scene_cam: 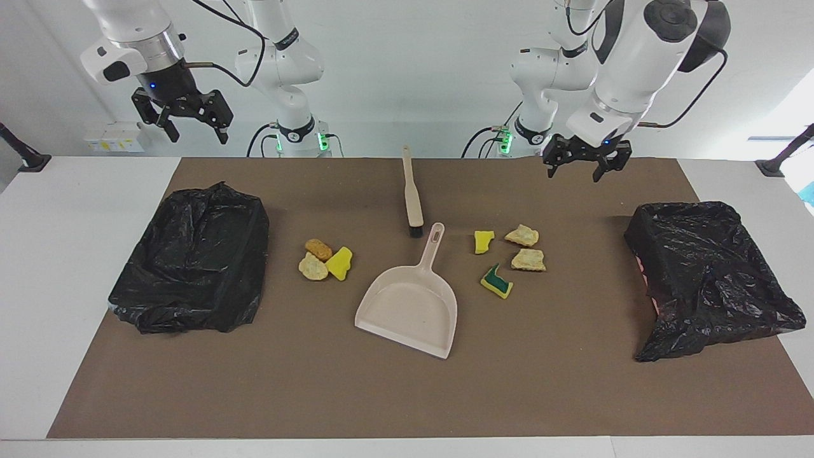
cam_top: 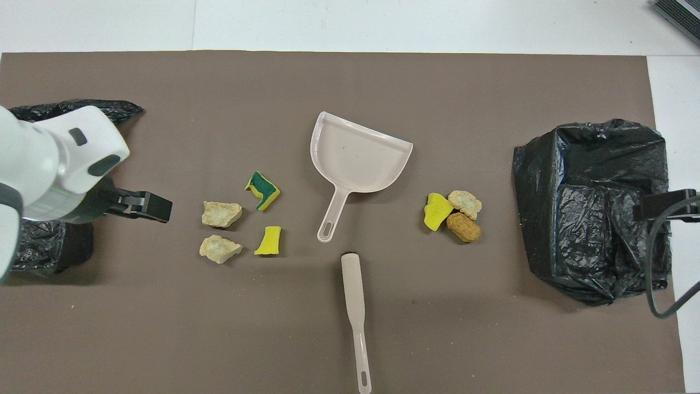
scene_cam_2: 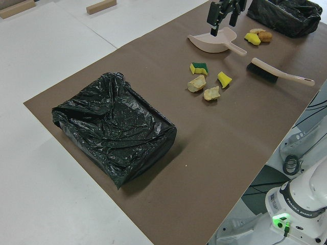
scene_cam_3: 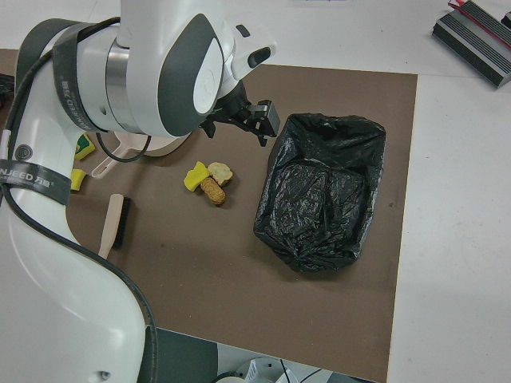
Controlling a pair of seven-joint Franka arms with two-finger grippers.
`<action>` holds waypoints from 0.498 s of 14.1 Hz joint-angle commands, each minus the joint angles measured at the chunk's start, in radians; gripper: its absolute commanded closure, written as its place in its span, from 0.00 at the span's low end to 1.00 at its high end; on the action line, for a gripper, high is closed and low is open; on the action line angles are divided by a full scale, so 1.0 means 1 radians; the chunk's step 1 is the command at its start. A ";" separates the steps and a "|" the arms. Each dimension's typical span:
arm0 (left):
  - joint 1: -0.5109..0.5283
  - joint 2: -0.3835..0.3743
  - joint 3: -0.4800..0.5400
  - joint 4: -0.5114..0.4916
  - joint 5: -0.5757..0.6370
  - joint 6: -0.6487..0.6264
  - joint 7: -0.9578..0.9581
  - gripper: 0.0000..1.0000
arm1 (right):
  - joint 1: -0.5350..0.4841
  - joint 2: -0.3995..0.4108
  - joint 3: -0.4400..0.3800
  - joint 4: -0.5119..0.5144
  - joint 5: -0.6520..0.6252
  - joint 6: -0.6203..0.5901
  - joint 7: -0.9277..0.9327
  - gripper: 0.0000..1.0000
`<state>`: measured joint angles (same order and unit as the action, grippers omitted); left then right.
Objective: Sweep and dump trash in bin
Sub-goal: 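Reach the left gripper to the pink brush handle and grasp it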
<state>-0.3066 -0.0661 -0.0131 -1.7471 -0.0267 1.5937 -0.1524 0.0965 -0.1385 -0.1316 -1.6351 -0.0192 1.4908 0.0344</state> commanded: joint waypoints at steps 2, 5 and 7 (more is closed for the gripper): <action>-0.117 -0.066 0.015 -0.095 -0.010 0.041 -0.145 0.00 | -0.014 -0.030 0.004 -0.034 0.001 -0.015 -0.027 0.00; -0.221 -0.098 0.015 -0.162 -0.013 0.090 -0.255 0.00 | -0.015 -0.035 0.004 -0.035 0.001 -0.015 -0.025 0.00; -0.259 -0.107 0.015 -0.196 -0.039 0.115 -0.274 0.00 | -0.015 -0.035 0.004 -0.035 0.001 -0.015 -0.025 0.00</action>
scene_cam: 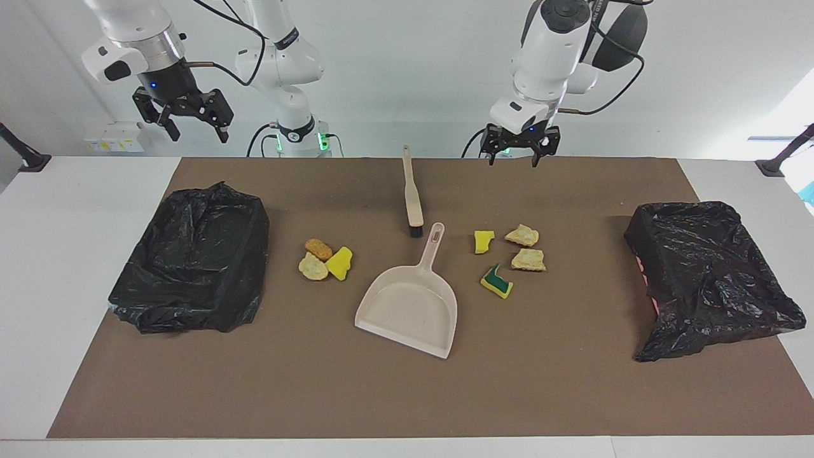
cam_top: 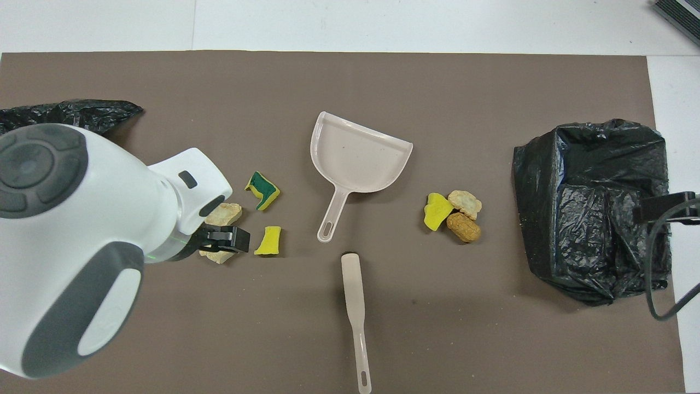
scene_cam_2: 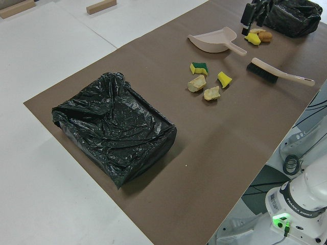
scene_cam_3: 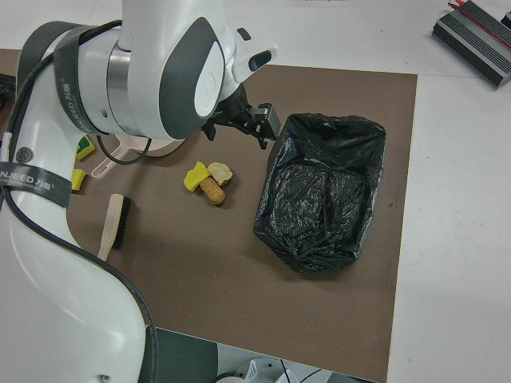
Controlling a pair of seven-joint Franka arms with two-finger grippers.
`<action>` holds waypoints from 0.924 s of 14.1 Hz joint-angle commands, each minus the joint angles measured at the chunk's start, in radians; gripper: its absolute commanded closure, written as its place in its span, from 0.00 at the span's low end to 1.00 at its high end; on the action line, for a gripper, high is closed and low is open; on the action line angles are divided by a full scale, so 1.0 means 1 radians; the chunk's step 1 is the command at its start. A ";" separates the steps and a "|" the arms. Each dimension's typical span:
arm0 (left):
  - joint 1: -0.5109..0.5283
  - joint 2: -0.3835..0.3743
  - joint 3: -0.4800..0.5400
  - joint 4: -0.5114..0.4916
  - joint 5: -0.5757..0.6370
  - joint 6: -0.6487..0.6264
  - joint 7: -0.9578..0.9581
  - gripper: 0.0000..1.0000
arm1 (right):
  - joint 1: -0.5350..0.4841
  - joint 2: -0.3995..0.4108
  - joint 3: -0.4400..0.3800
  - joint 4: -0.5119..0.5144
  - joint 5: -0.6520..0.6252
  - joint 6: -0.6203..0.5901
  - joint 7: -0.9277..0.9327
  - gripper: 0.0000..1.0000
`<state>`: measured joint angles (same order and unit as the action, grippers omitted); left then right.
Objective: Sweep and dump trash in bin
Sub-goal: 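Reach the left gripper to the pink brush handle and grasp it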
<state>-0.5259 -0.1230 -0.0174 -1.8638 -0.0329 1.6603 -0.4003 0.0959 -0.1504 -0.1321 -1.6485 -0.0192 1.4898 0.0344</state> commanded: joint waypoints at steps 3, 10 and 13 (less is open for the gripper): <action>-0.124 -0.047 0.019 -0.147 -0.041 0.093 -0.080 0.00 | -0.015 -0.024 0.005 -0.024 0.001 -0.014 -0.025 0.00; -0.281 0.031 0.019 -0.294 -0.042 0.352 -0.250 0.00 | -0.015 -0.024 0.003 -0.024 0.001 -0.014 -0.025 0.00; -0.348 0.040 0.019 -0.351 -0.041 0.475 -0.362 0.00 | -0.015 -0.024 0.003 -0.024 0.001 -0.014 -0.025 0.00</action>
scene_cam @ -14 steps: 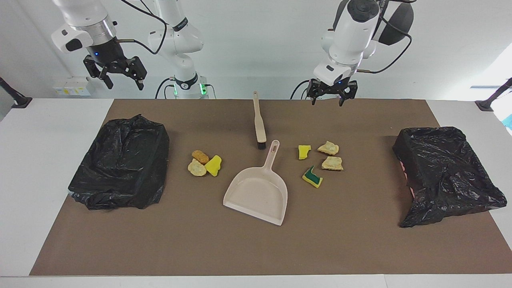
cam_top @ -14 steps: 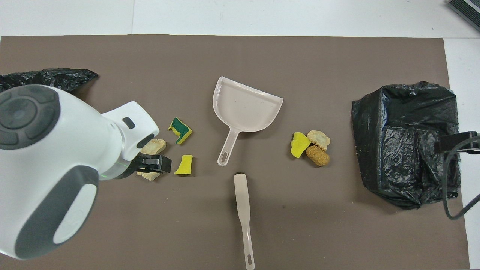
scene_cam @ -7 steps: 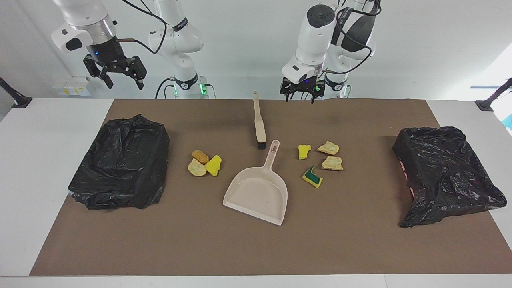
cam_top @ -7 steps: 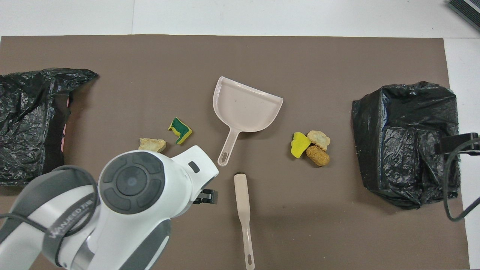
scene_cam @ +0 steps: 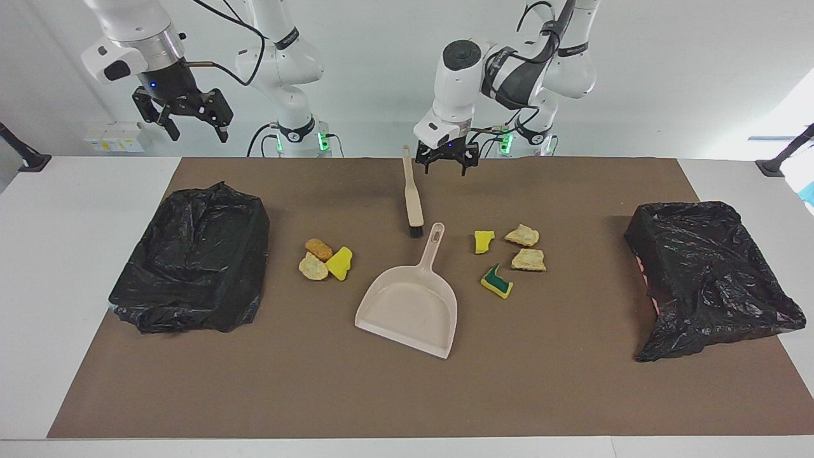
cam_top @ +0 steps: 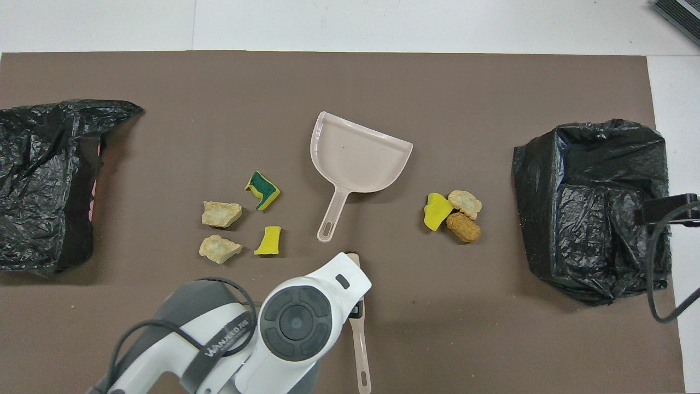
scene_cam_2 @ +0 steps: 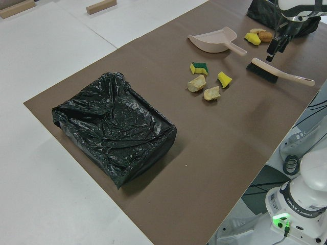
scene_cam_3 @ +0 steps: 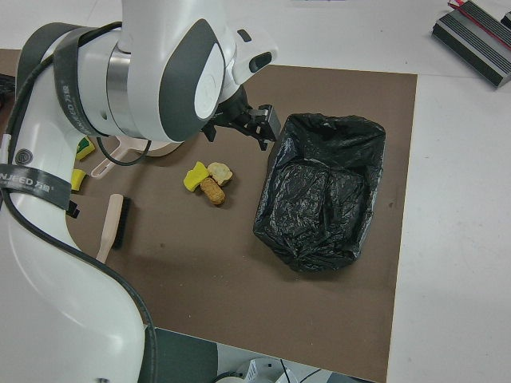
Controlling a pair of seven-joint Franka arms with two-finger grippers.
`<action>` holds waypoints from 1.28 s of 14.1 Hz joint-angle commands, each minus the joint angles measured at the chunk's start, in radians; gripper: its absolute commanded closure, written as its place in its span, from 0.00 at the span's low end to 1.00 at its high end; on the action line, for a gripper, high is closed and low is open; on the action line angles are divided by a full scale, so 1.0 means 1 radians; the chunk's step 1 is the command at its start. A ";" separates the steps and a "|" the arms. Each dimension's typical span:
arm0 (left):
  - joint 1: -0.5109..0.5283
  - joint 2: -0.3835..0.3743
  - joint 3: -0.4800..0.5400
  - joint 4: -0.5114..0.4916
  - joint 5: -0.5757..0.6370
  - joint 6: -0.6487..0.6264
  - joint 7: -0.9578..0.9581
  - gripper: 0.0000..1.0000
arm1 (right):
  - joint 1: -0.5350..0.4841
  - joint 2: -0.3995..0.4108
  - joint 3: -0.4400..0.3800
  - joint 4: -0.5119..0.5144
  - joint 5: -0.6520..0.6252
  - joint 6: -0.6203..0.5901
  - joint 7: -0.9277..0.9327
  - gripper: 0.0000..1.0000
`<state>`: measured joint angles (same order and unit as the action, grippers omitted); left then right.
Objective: Sweep and dump trash in bin
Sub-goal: 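Reach the left gripper to the pink brush handle and grasp it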
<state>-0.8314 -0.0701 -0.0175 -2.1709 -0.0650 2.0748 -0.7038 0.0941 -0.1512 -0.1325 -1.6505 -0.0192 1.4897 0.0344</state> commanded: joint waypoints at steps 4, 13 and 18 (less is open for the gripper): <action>-0.126 0.050 0.019 -0.046 -0.010 0.128 -0.170 0.00 | -0.013 -0.024 0.004 -0.022 0.001 -0.014 -0.025 0.00; -0.229 0.107 0.019 -0.084 -0.010 0.175 -0.210 0.00 | -0.013 -0.028 0.002 -0.023 0.001 -0.022 -0.025 0.00; -0.218 0.112 0.019 -0.084 -0.010 0.169 -0.217 0.38 | -0.013 -0.028 0.001 -0.029 0.001 -0.022 -0.027 0.00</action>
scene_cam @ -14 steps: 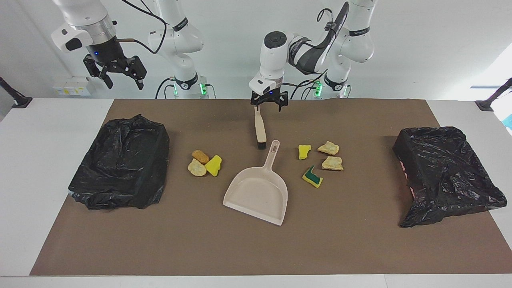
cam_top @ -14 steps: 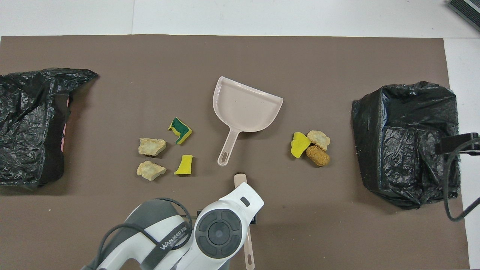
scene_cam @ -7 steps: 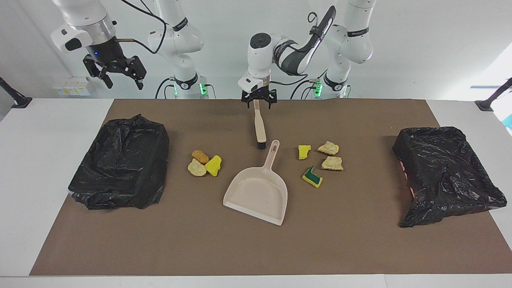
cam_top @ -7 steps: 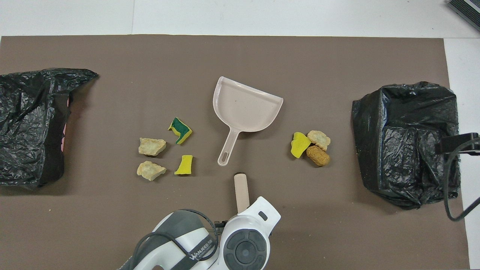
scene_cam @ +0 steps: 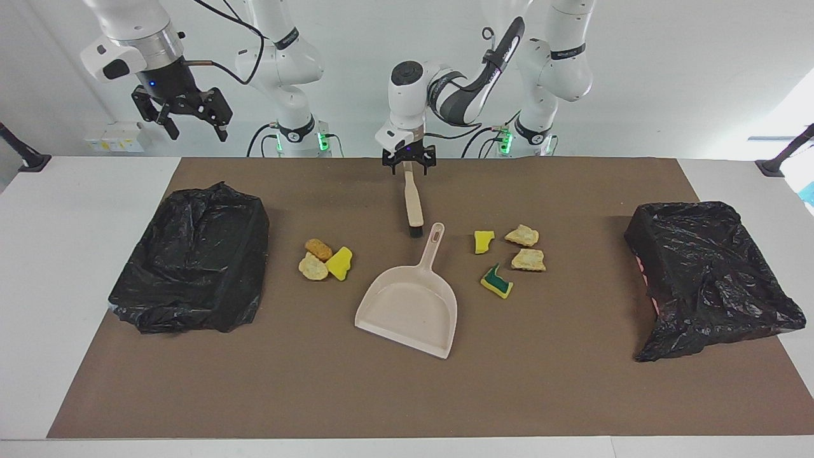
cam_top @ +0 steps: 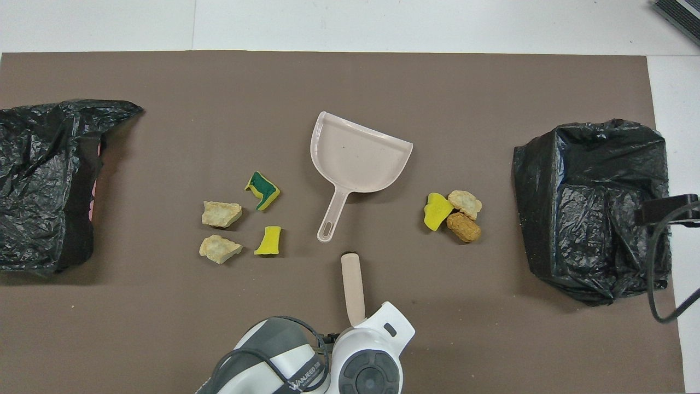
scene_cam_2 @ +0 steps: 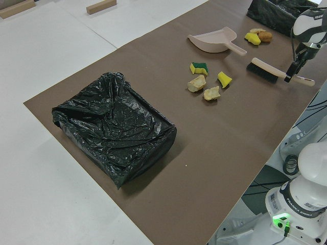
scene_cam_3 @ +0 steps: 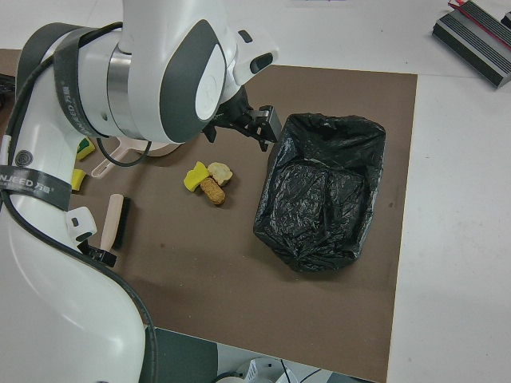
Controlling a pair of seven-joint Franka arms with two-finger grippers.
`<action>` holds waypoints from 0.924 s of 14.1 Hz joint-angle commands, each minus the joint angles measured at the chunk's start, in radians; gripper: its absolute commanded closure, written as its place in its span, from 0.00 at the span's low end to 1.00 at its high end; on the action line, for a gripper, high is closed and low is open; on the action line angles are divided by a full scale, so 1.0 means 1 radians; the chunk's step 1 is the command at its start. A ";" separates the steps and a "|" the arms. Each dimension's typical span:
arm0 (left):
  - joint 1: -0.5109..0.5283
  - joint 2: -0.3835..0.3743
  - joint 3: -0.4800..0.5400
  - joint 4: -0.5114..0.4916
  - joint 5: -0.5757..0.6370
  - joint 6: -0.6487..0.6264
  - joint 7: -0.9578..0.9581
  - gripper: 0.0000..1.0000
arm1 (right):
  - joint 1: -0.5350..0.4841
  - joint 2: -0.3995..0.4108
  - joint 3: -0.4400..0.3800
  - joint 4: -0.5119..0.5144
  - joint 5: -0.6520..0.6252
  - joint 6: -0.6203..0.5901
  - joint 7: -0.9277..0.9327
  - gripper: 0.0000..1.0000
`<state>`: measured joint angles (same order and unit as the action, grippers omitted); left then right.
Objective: Sweep and dump trash in bin
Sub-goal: 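Reach the left gripper to the pink brush handle and grasp it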
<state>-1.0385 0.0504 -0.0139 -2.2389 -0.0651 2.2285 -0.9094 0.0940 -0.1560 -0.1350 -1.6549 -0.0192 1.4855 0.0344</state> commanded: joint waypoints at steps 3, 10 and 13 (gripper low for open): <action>-0.003 -0.012 0.017 -0.007 -0.010 -0.022 -0.016 1.00 | -0.013 -0.023 0.003 -0.025 0.001 -0.017 -0.027 0.00; 0.084 -0.033 0.029 0.087 -0.010 -0.264 -0.020 1.00 | -0.013 -0.023 -0.003 -0.023 0.001 -0.024 -0.025 0.00; 0.145 -0.053 0.032 0.117 0.004 -0.369 -0.035 1.00 | -0.013 -0.025 -0.003 -0.025 0.001 -0.037 -0.005 0.00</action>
<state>-0.9363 0.0189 0.0225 -2.1426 -0.0648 1.9282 -0.9238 0.0930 -0.1584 -0.1412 -1.6595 -0.0192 1.4686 0.0344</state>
